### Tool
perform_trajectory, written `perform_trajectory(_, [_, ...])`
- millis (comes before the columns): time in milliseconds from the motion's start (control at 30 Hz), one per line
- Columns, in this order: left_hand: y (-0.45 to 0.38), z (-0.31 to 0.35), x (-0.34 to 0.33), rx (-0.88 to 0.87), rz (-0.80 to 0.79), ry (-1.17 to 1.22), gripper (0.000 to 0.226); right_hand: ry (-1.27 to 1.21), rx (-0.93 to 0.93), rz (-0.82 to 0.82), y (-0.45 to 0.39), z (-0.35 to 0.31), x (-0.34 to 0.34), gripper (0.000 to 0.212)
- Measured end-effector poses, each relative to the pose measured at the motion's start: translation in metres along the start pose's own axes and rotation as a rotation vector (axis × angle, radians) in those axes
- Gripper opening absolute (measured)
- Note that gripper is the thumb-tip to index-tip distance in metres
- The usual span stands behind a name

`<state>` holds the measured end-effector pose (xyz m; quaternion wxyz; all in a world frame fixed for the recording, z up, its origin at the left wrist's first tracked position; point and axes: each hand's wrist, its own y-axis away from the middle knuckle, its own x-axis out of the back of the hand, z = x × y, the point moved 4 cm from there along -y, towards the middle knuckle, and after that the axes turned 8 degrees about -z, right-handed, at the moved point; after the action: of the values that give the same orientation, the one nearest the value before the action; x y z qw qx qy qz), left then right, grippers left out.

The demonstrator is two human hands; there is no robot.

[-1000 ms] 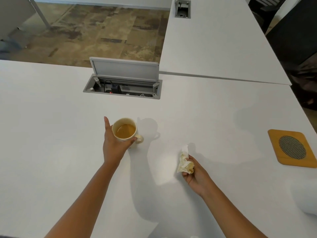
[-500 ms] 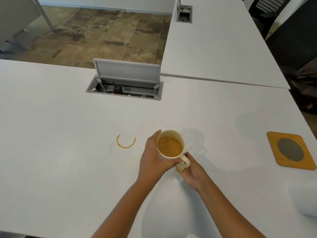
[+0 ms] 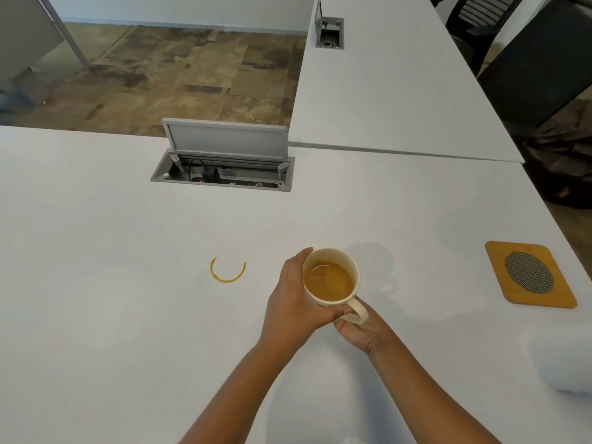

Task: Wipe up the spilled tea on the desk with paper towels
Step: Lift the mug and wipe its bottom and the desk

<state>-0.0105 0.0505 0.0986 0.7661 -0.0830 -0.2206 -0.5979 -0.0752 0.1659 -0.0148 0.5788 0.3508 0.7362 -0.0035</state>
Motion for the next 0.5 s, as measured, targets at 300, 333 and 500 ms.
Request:
perform_trajectory(300, [-0.003,0.020,-0.002,-0.040,-0.001,-0.006,0.099,0.043,0.168,-0.135,0.014,-0.014,-0.021,0.034])
perform_trajectory(333, [-0.004,0.023,-0.003,-0.046,-0.005,-0.005,0.099,0.033,0.200,-0.138,0.016,-0.015,-0.022,0.034])
perform_trajectory(500, [-0.008,0.029,-0.004,-0.045,0.016,0.025,0.100,-0.009,0.314,-0.076,0.020,-0.016,-0.013,0.075])
